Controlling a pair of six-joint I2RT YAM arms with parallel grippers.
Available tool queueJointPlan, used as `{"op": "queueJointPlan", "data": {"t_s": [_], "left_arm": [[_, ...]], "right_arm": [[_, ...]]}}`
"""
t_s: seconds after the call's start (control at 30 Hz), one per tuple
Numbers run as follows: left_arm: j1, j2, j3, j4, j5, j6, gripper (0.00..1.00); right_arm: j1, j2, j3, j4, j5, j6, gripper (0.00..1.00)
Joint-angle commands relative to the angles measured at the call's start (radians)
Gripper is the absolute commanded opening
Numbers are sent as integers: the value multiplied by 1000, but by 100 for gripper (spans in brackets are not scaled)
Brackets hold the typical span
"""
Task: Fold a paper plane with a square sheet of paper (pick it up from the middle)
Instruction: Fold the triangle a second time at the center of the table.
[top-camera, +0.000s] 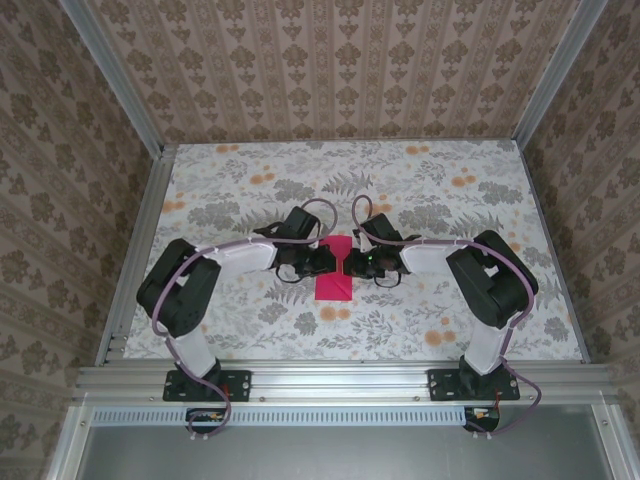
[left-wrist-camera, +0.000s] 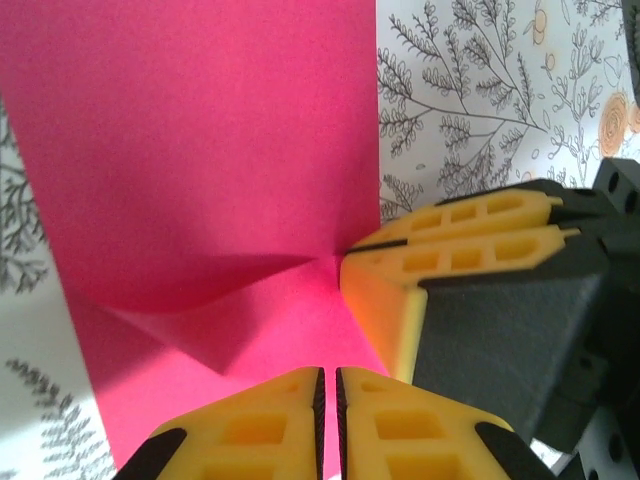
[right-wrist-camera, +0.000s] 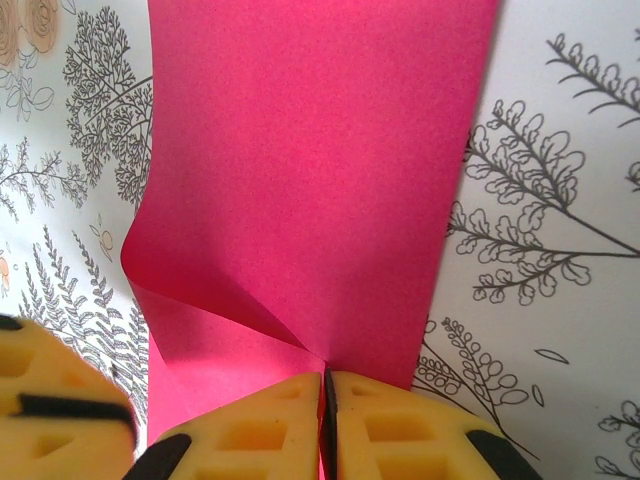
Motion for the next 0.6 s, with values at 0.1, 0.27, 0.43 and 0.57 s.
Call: {"op": "queueJointPlan", "data": {"t_s": [0.1, 0.27, 0.43, 0.57], "left_arm": [[8, 53, 21, 20, -17, -12, 14], [7, 67, 15, 15, -37, -11, 14], [9, 84, 8, 13, -42, -12, 14], [11, 94, 11, 10, -44, -14, 14]], "right_arm": [[-7, 34, 15, -72, 56, -13, 12], [-7, 38, 20, -99, 77, -15, 11], [-7, 40, 19, -108, 87, -20, 11], [-7, 43, 19, -108, 85, -18, 11]]}}
